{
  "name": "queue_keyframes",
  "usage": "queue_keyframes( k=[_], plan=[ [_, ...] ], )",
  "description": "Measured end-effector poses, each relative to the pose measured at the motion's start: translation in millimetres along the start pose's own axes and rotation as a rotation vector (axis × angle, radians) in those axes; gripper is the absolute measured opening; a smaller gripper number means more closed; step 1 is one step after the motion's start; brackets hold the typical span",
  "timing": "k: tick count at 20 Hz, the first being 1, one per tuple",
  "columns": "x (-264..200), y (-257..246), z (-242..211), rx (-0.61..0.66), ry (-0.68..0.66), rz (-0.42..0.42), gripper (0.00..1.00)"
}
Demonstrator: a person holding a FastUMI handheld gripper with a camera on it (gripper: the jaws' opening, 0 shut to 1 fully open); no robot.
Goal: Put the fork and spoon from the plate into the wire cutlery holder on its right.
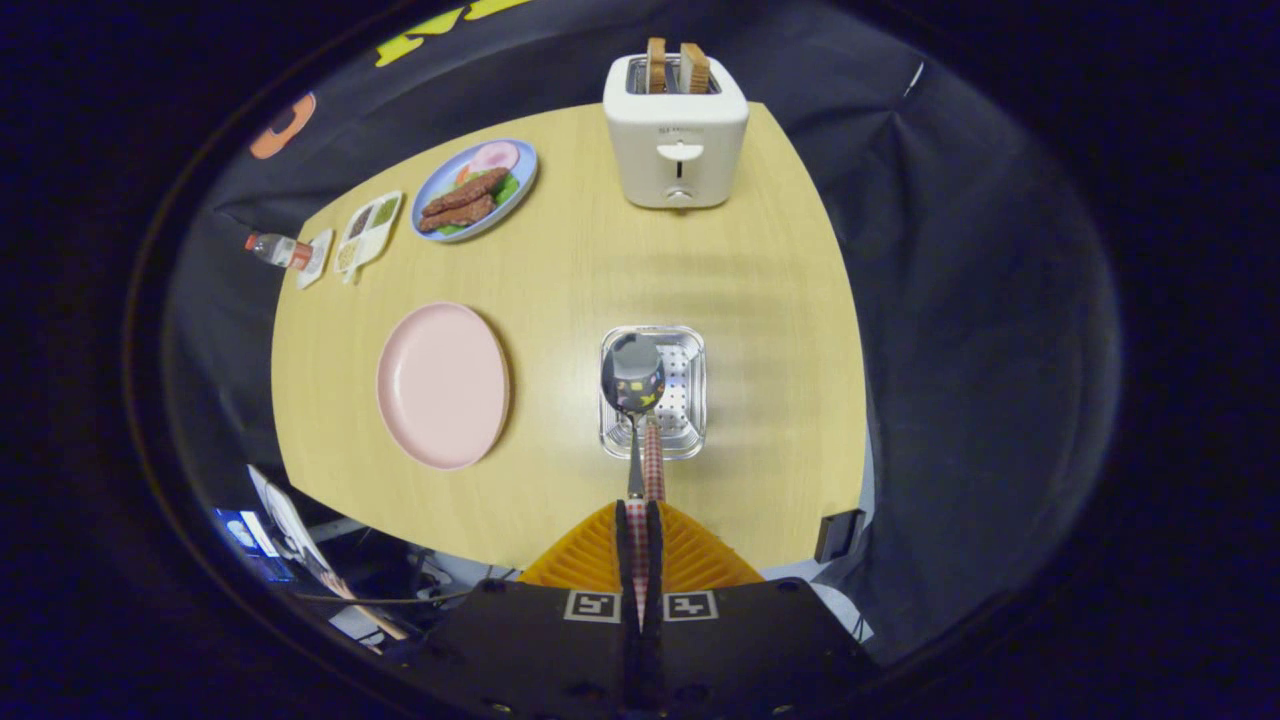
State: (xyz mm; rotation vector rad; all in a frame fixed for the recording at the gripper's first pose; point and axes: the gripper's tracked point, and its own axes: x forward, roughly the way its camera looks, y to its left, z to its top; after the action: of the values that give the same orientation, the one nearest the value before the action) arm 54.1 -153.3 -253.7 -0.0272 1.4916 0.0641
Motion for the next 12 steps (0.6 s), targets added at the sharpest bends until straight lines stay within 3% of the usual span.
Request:
queue_keyframes(
  k=[12],
  plan=[
    [10,-17,13,-0.065,0.203,0.008,0.02]
  ],
)
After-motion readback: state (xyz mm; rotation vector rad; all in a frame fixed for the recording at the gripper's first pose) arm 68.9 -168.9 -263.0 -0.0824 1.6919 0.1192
